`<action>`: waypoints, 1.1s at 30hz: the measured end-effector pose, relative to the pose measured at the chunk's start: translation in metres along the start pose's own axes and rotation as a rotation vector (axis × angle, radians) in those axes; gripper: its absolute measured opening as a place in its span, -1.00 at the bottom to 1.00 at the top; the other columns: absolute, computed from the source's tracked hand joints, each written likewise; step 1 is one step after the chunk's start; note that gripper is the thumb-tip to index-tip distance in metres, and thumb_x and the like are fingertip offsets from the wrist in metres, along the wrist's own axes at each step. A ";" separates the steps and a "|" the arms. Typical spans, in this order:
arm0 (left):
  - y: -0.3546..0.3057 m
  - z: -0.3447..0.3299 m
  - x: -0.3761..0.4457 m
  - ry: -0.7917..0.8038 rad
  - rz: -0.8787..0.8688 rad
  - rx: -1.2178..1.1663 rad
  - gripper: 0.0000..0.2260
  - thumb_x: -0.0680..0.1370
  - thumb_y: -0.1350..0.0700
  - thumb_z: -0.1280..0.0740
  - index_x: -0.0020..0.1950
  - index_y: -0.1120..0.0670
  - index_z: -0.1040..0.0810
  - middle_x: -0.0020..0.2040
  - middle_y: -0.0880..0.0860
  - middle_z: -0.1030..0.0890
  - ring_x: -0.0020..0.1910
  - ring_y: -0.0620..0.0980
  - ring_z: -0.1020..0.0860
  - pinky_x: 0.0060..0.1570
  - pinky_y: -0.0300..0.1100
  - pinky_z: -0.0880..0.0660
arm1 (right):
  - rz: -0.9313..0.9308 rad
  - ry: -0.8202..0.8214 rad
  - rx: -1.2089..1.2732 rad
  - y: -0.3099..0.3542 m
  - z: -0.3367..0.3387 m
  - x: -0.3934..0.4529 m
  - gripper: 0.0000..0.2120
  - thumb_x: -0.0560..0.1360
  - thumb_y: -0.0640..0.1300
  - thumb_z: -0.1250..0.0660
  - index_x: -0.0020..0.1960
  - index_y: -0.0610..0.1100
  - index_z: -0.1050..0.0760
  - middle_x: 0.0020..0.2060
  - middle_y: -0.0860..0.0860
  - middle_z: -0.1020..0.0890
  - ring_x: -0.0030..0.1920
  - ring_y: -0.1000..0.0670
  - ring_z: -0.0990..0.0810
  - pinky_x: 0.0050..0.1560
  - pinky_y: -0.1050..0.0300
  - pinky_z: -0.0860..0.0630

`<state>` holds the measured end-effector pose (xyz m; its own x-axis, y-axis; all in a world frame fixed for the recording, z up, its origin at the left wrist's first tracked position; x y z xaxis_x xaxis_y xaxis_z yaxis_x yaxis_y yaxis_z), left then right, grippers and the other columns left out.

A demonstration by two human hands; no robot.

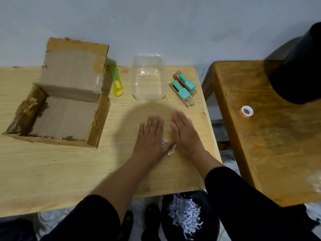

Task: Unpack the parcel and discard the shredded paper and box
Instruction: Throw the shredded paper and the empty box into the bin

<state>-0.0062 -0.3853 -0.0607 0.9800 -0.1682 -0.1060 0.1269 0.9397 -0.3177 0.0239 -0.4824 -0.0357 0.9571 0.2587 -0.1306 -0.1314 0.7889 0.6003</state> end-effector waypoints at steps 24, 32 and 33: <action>0.023 0.003 -0.098 0.004 -0.121 0.094 -0.41 0.51 -0.13 -0.03 0.42 0.21 -0.25 0.42 0.18 -0.34 0.41 0.17 -0.28 0.30 0.23 -0.18 | -0.187 -0.254 0.070 0.007 -0.011 -0.102 -0.70 0.56 -0.10 -0.23 0.27 -0.09 -0.49 0.38 -0.03 -0.43 0.42 0.01 -0.31 0.39 0.29 -0.13; -0.005 -0.006 -0.085 -0.047 -0.178 0.078 -0.43 0.50 -0.10 -0.05 0.38 0.24 -0.33 0.40 0.18 -0.38 0.38 0.17 -0.34 0.27 0.28 -0.25 | -0.237 -0.255 0.179 -0.015 0.008 -0.136 -0.39 0.44 -0.08 -0.41 0.43 -0.06 -0.27 0.43 0.00 -0.34 0.43 0.08 -0.27 0.36 0.36 -0.12; -0.005 -0.006 -0.085 -0.059 -0.183 0.073 -0.43 0.51 -0.10 -0.05 0.39 0.24 -0.32 0.41 0.17 -0.36 0.39 0.16 -0.32 0.31 0.25 -0.23 | -0.237 -0.229 0.172 -0.018 0.007 -0.139 -0.35 0.43 -0.08 -0.43 0.44 -0.05 -0.25 0.43 0.02 -0.33 0.42 0.11 -0.26 0.36 0.37 -0.10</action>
<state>-0.0913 -0.3770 -0.0556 0.9467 -0.3222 0.0036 0.3122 0.9146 -0.2571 -0.1052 -0.5364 -0.0232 0.9913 -0.0665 -0.1138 0.1276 0.7017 0.7010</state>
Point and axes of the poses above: each hand's wrist, its own x-axis towards the middle knuckle, its own z-axis out of the back of the hand, y = z × x, the point moved 9 cm from there along x, towards the middle knuckle
